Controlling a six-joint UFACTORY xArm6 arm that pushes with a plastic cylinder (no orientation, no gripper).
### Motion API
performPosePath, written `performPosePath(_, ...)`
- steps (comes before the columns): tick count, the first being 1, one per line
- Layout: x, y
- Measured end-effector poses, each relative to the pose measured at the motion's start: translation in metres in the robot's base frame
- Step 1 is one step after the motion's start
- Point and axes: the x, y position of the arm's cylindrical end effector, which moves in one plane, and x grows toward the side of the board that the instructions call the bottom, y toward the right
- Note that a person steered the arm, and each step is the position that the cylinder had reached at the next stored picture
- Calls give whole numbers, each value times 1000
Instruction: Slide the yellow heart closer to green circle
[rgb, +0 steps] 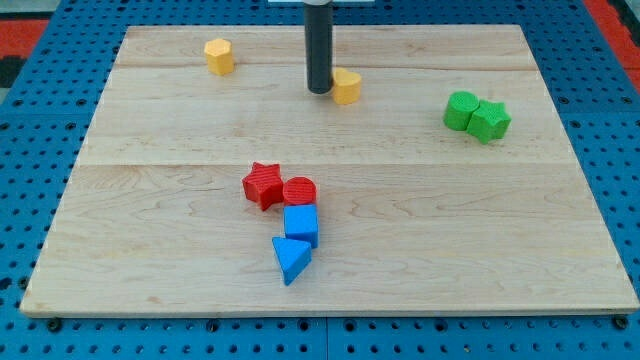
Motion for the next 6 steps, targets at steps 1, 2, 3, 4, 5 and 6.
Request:
performPosePath(1, -6, -2)
performPosePath(2, -27, 33)
performPosePath(3, -41, 52)
performPosePath(4, -18, 52)
performPosePath(5, -13, 20)
performPosePath(6, 13, 51)
